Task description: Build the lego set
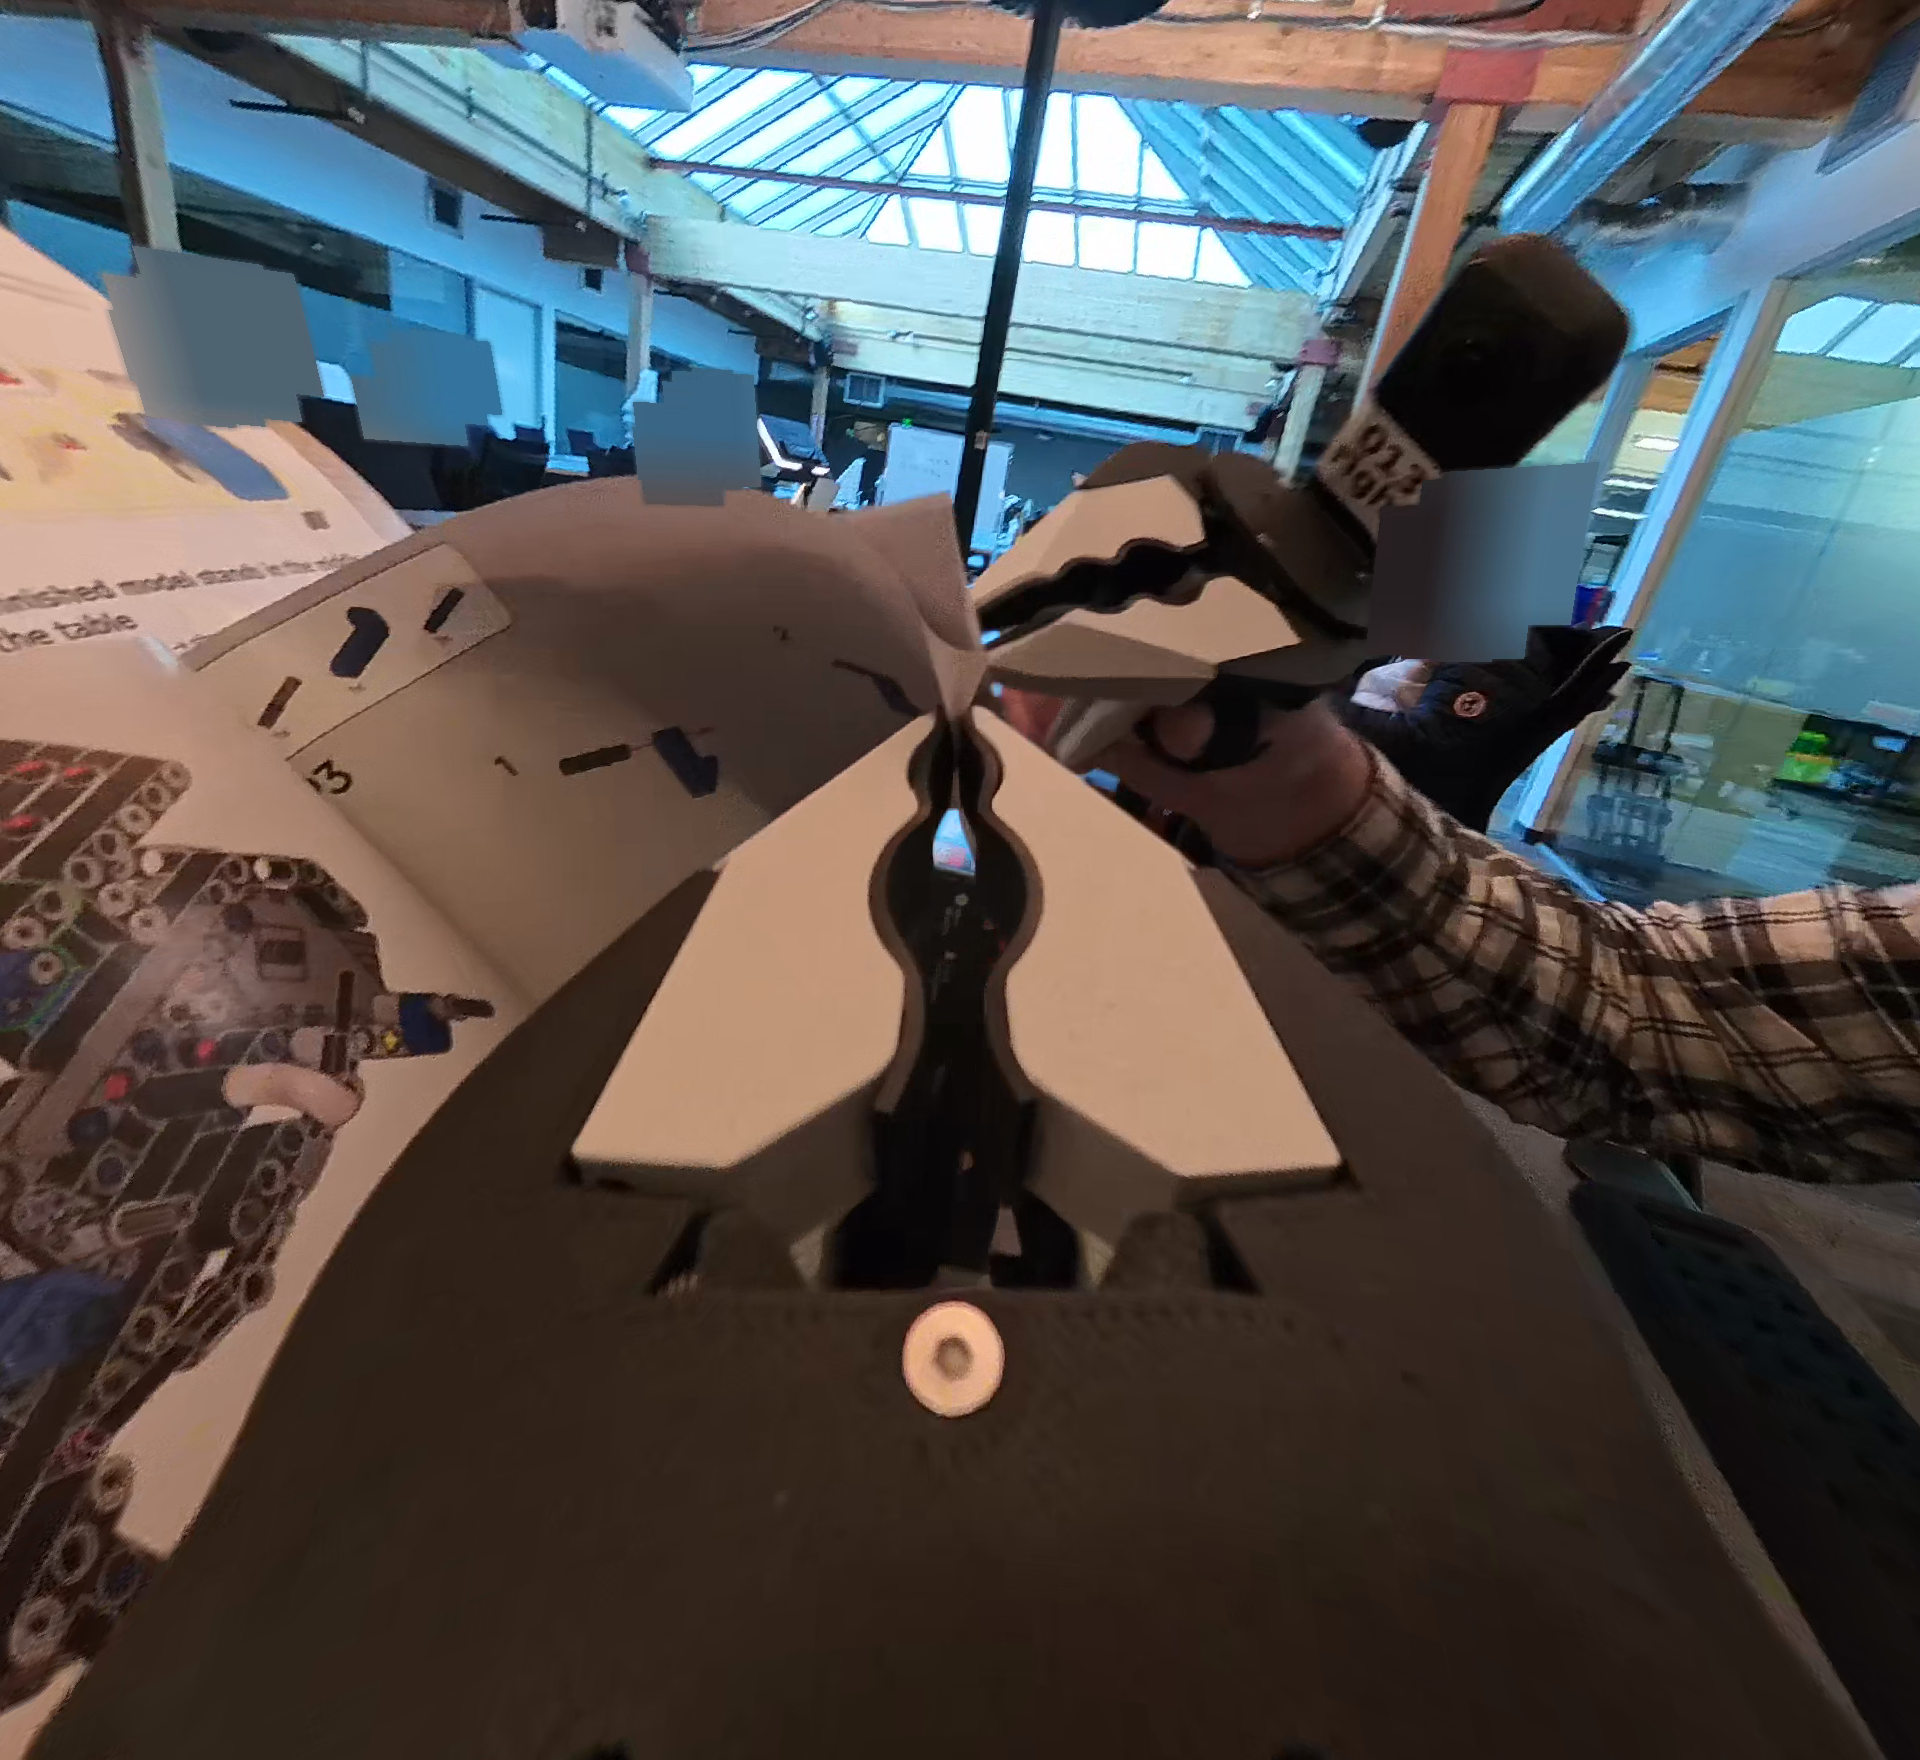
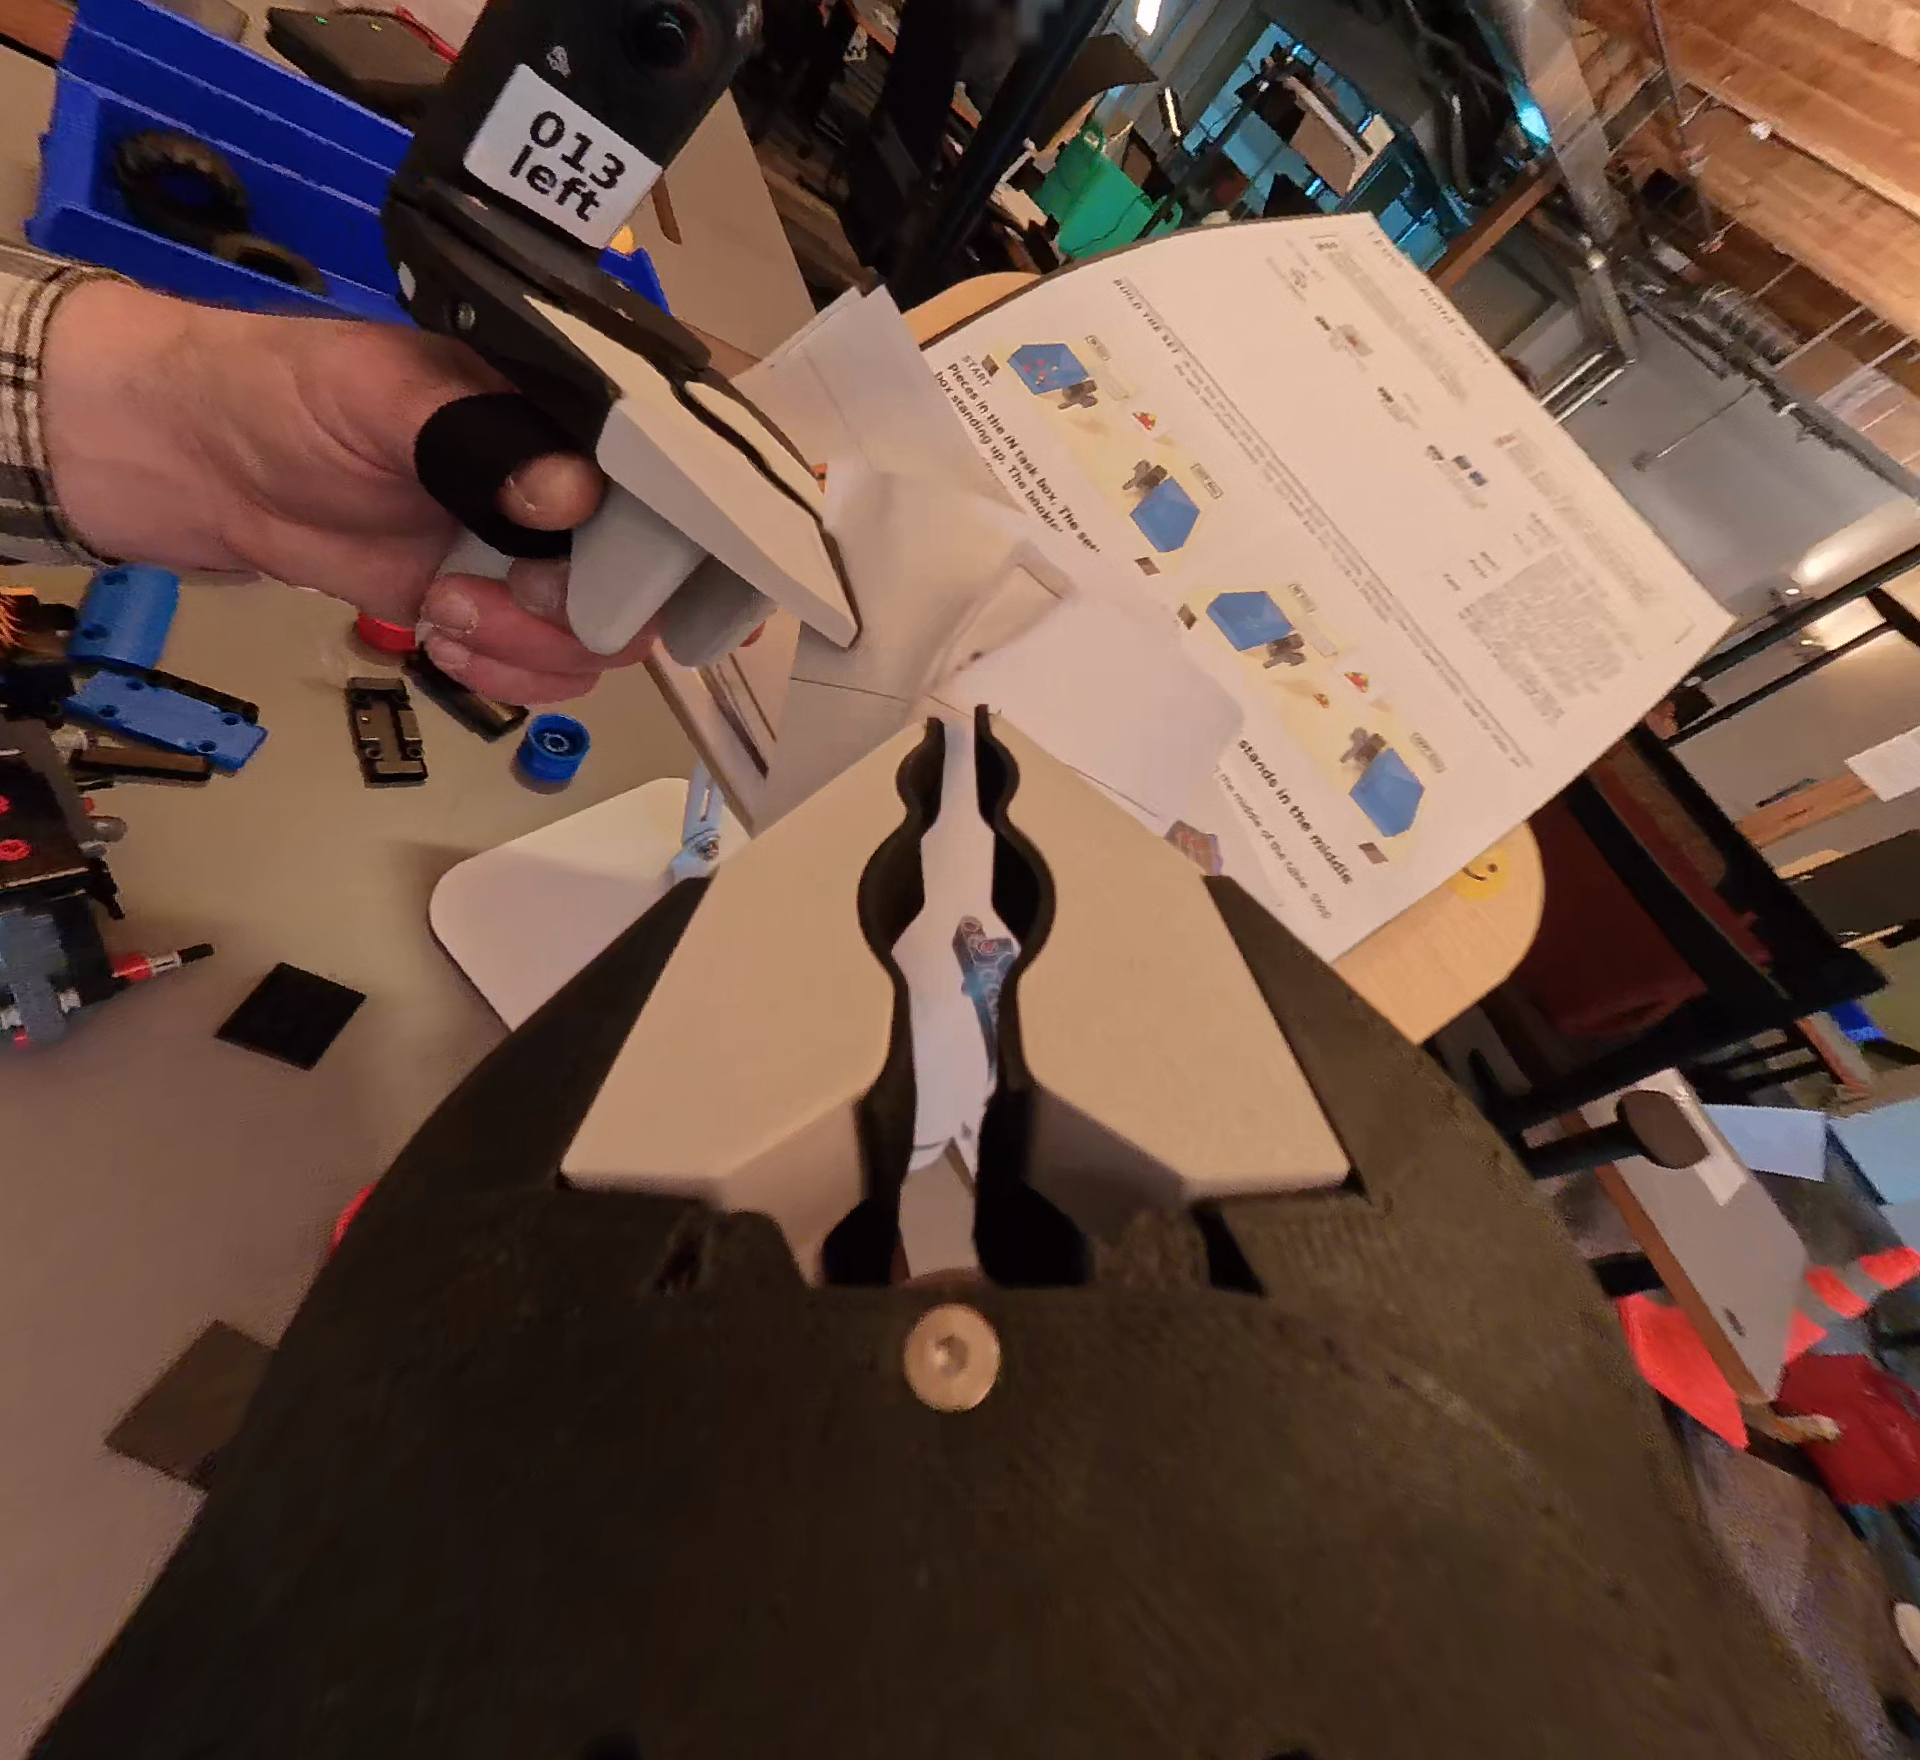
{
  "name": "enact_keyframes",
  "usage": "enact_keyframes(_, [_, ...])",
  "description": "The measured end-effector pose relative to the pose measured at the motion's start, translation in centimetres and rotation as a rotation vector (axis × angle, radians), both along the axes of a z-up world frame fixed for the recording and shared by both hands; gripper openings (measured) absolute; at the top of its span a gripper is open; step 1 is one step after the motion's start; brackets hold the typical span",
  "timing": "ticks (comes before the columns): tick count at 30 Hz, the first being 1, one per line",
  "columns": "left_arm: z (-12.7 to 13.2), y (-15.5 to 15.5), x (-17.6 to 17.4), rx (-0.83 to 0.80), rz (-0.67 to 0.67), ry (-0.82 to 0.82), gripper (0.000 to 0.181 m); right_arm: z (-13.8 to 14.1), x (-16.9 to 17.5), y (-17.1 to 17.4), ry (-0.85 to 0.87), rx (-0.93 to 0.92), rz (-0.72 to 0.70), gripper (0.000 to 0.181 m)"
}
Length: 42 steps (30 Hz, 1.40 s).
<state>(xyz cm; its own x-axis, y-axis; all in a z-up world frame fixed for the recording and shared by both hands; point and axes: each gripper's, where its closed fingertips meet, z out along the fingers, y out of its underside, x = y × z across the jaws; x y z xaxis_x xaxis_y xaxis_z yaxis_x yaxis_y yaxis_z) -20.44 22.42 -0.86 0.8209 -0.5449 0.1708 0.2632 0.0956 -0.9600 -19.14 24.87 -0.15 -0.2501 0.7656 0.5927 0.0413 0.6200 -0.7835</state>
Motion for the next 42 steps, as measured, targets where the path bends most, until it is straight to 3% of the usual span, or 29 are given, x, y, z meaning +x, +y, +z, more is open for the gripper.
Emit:
enact_keyframes(6, [-0.6,2.2,-0.1,-0.110,0.073,0.084,0.000,1.1,2.5,-1.9,-0.055,0.030,0.128,0.001])
enact_keyframes(9, [-1.1,3.1,-0.2,-0.175,0.114,0.135,0.000,0.4,2.0,-0.3,-0.105,0.057,0.051,0.000])
enact_keyframes(13, [-0.3,2.0,-1.7,-0.177,0.175,0.173,0.000,-1.3,1.4,0.8,-0.168,0.068,0.011,0.002])
enact_keyframes(17, [0.0,-0.1,-5.0,-0.238,0.295,0.260,0.000,-3.3,0.8,-0.5,-0.229,0.071,0.040,0.011])
enact_keyframes(21, [-0.9,-3.1,-8.6,-0.339,0.369,0.331,0.000,-5.8,-1.2,-3.6,-0.288,0.130,0.089,0.016])
enact_keyframes(30, [-2.8,-6.6,-14.7,-0.431,0.447,0.254,0.000,-9.2,-7.9,-9.2,-0.300,0.189,0.148,0.020])
enact_keyframes(36, [-3.5,-7.3,-16.4,-0.433,0.463,0.222,0.000,-10.7,-11.0,-9.4,-0.347,0.151,0.080,0.019])
enact_keyframes(42, [-3.5,-7.4,-16.6,-0.433,0.459,0.216,0.000,-10.8,-11.8,-10.0,-0.331,0.021,0.104,0.011])
